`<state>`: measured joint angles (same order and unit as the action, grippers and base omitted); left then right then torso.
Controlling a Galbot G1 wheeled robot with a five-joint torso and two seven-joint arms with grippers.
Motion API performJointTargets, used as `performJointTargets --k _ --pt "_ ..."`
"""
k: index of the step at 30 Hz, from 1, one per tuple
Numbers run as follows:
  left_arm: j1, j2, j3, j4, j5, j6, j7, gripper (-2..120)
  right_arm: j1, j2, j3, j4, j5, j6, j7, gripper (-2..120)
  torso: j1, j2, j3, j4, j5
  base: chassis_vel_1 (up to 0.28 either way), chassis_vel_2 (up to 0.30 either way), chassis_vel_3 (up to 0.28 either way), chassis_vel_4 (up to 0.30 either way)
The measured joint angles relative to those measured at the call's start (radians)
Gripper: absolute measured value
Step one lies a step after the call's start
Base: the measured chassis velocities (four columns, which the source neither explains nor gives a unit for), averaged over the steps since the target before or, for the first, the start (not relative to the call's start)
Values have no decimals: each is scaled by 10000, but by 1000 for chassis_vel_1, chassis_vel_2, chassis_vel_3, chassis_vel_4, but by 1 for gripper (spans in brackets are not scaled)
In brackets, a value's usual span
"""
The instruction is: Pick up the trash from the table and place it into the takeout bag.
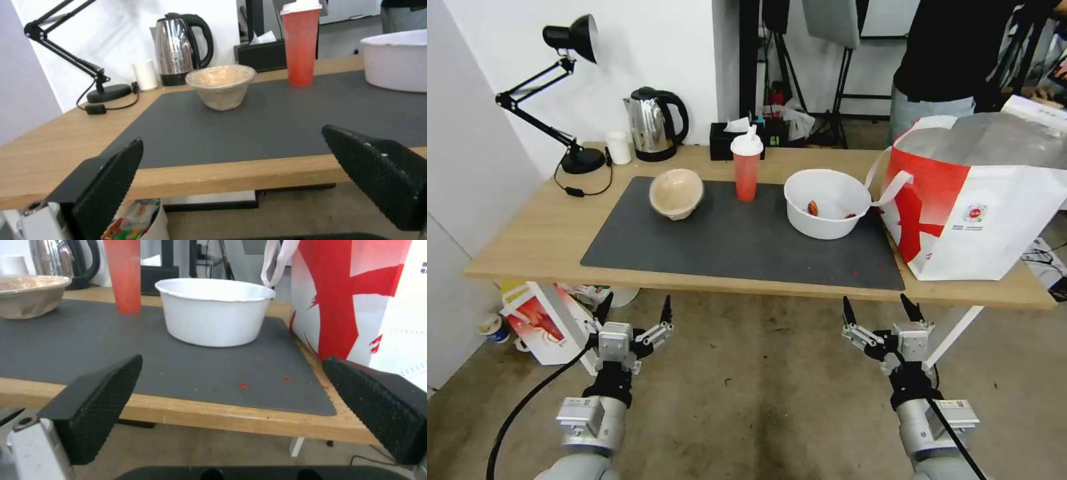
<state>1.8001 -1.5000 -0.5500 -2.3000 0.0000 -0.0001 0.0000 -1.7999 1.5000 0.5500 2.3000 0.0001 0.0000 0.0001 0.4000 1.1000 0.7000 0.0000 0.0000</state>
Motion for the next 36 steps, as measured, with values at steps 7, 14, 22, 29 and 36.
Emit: performJointTargets --k 7,14,22,29,36 --pt "0 0 0 0 0 0 0 100 0 0 0 0 0 0 0 100 0 0 0 0 0 0 0 0 0" --pt "0 0 0 0 0 0 0 100 0 0 0 0 0 0 0 100 0 0 0 0 0 0 0 0 0" --pt "0 0 0 0 0 0 0 100 0 0 0 0 0 0 0 100 1 0 0 0 0 0 0 0 0" --pt "0 0 0 0 0 0 0 100 0 0 0 0 0 0 0 100 1 0 0 0 0 0 0 0 0" --pt "0 0 0 0 0 0 0 100 0 0 0 0 0 0 0 100 0 0 0 0 0 0 0 0 0"
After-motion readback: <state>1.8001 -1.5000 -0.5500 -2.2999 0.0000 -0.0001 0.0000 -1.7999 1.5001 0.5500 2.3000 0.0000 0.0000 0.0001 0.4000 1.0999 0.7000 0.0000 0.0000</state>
